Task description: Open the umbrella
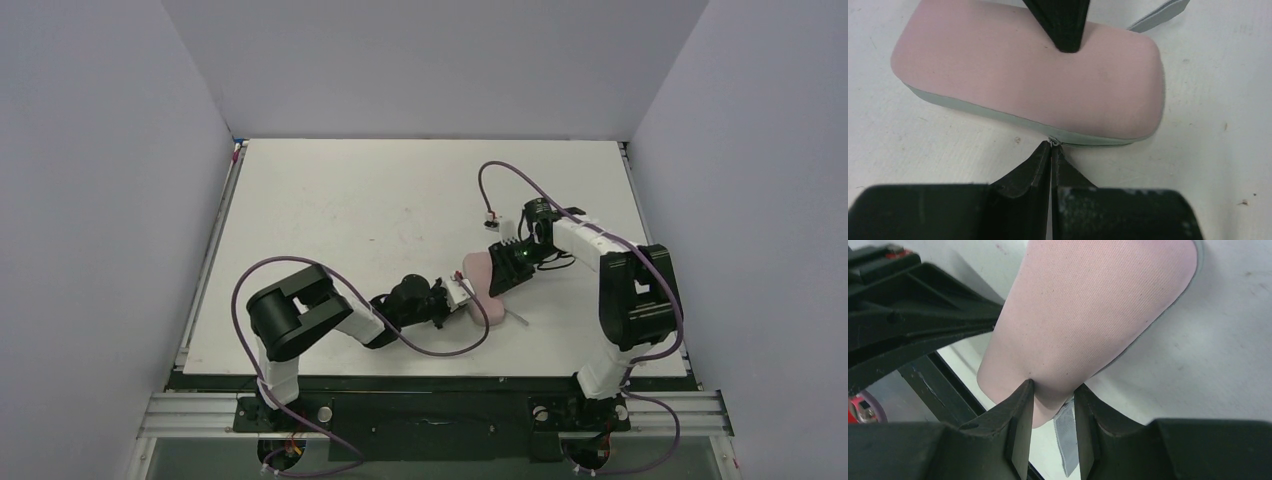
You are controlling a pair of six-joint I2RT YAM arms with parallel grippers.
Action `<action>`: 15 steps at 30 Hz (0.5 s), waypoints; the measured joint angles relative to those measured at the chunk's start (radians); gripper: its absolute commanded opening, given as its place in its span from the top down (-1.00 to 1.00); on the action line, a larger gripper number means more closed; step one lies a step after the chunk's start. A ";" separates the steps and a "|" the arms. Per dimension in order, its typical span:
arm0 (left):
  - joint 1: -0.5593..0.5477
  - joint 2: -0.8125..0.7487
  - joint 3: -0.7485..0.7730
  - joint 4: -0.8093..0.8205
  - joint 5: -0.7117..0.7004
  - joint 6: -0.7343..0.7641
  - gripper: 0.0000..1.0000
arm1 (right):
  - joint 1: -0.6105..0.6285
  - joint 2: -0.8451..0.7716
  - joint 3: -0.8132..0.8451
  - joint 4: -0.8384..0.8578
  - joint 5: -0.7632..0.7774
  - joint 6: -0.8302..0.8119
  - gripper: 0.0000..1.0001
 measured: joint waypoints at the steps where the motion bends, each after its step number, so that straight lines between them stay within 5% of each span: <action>1: 0.007 0.000 0.000 0.000 0.000 0.006 1.00 | 0.010 0.004 0.006 -0.010 -0.001 -0.017 0.68; 15: 0.058 0.000 0.006 -0.013 -0.032 0.023 1.00 | 0.103 0.076 0.131 -0.182 0.040 -0.271 0.60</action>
